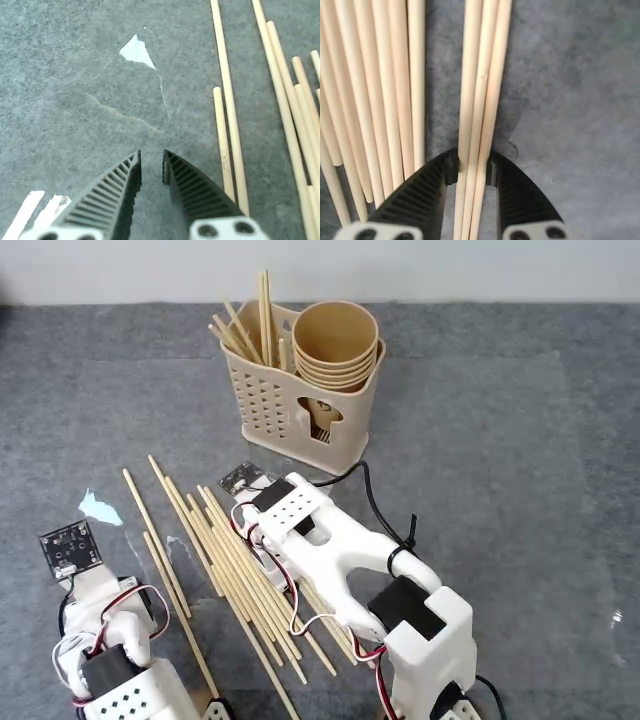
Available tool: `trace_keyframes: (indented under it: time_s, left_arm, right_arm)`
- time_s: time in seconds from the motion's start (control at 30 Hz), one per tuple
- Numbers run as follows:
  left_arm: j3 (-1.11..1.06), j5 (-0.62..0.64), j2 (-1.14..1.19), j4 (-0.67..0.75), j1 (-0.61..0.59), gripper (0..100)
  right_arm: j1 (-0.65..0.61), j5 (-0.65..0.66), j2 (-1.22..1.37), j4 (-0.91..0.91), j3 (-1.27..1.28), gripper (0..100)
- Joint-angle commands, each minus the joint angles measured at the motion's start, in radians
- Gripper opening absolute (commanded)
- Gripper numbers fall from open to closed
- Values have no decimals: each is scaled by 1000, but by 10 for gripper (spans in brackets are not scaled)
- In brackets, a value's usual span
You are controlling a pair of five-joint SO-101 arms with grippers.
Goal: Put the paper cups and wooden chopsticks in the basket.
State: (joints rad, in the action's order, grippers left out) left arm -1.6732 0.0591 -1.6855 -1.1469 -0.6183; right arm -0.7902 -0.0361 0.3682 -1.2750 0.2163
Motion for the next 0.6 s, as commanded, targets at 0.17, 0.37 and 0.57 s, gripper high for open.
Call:
trace_keyframes:
  time_s: [0.17,0.37,0.57]
  left_arm:
    - [13,-6,-3,5,-8,78]
    - [13,-6,-3,5,-8,78]
    - [13,-6,-3,5,-8,78]
  right_arm:
    - [-10,14,41,-153,-178,8]
    - [-10,14,41,-303,-334,8]
    - [-12,14,41,-435,-456,8]
